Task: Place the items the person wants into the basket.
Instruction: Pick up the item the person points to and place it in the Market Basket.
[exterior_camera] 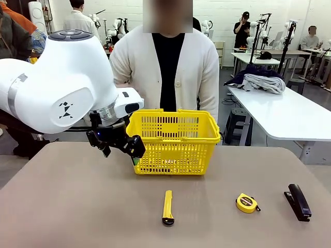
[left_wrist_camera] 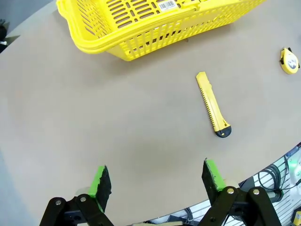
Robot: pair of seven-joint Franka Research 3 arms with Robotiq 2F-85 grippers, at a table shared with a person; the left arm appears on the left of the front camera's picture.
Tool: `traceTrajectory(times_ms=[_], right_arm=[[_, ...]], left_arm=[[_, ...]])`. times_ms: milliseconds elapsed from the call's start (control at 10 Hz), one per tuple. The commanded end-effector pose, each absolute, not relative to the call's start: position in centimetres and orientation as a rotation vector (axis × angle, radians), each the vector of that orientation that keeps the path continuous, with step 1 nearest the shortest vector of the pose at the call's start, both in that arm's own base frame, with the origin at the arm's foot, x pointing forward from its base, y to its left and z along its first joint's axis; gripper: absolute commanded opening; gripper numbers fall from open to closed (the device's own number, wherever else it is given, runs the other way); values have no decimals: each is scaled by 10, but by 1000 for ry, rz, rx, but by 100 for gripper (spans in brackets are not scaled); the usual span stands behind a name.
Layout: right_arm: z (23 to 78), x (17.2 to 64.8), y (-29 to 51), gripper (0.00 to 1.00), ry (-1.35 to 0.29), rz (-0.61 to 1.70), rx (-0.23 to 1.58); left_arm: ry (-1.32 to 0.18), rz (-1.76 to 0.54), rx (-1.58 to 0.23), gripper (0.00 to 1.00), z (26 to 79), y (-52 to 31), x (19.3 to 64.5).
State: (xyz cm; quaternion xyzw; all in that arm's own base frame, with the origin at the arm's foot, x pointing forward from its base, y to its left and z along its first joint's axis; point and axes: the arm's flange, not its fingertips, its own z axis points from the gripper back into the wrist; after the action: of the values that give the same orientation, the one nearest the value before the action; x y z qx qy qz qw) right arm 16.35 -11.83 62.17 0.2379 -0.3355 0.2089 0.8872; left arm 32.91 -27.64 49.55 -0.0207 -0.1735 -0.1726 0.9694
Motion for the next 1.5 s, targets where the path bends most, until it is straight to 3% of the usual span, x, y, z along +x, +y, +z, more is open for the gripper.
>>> traceTrajectory(times_ms=[0,500,900,1400], right_arm=[[621,164,-118,100,-700,452,511],[621,164,-118,100,-700,452,511],[621,164,-118,100,-700,452,511],[621,164,-118,100,-700,452,511]], left_arm=[[-351,-349,-41,100,495,-276,329],[-186,-250,-37,100,429,-409,333],[-108,-228,34,100,371,-438,358],[-142,-216,53,100,338,-455,362]])
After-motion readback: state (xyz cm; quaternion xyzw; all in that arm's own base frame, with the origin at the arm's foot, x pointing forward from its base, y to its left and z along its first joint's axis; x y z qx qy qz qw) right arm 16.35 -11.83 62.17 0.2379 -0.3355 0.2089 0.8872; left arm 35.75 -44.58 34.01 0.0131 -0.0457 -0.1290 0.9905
